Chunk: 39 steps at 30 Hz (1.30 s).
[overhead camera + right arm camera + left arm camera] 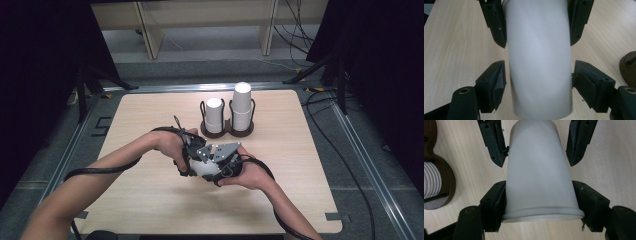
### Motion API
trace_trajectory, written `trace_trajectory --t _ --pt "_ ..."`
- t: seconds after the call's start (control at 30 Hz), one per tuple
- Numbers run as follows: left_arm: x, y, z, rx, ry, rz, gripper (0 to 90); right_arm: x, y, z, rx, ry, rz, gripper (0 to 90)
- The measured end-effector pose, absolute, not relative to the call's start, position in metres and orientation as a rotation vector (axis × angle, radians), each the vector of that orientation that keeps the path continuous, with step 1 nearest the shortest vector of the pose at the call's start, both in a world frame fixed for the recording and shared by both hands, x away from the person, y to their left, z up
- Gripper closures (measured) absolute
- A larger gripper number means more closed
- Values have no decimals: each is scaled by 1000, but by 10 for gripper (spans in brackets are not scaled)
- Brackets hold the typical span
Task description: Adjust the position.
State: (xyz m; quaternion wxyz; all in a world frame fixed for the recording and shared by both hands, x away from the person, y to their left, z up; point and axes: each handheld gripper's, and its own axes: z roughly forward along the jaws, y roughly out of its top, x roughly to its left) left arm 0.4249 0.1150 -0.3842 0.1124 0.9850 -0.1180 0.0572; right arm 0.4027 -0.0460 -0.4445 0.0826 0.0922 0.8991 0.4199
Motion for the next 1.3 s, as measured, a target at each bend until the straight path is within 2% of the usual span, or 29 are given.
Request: trace_trajectory --t 0.13,0.2,0.27,0.3,0.37,0.47,0.53,0.57,0.63,0.77,0.8,0.9,1.07,1.3 --pt "421 115 -387 2879 -262 134 309 403 -45 -446 264 2683 1245 278" --pt "424 114 -385 2894 -335 154 309 403 -44 -447 269 2686 1242 280" --pt "423 114 -385 2894 -335 153 309 404 -44 -449 259 2683 1241 290" --pt "427 111 -383 2877 -435 193 309 401 -44 -449 308 2703 1235 298" --pt "422 113 -385 2868 -316 141 309 400 -44 -450 329 2703 1240 315" --pt "423 111 -384 2889 -361 156 309 403 -44 -451 264 2686 1243 328" --pt "420 111 -385 2874 -324 144 308 397 -45 -451 375 2748 1223 334" --pt "420 111 -385 2877 -329 142 308 402 -44 -452 263 2703 1243 336" --pt "420 111 -386 2868 -325 142 304 399 -45 -453 311 2704 1249 340" --pt "421 113 -386 2842 -373 170 267 399 -47 -455 287 2678 1252 341" --pt "422 114 -386 2828 -382 181 251 403 -47 -455 187 2632 1260 341" --pt "422 119 -387 2752 -349 189 139 399 -50 -456 224 2629 1263 341" --pt "426 133 -384 2610 -282 197 91 397 -60 -456 222 2545 1312 342" --pt "418 167 -392 2345 -75 345 80 387 -79 -464 370 2432 1429 340"
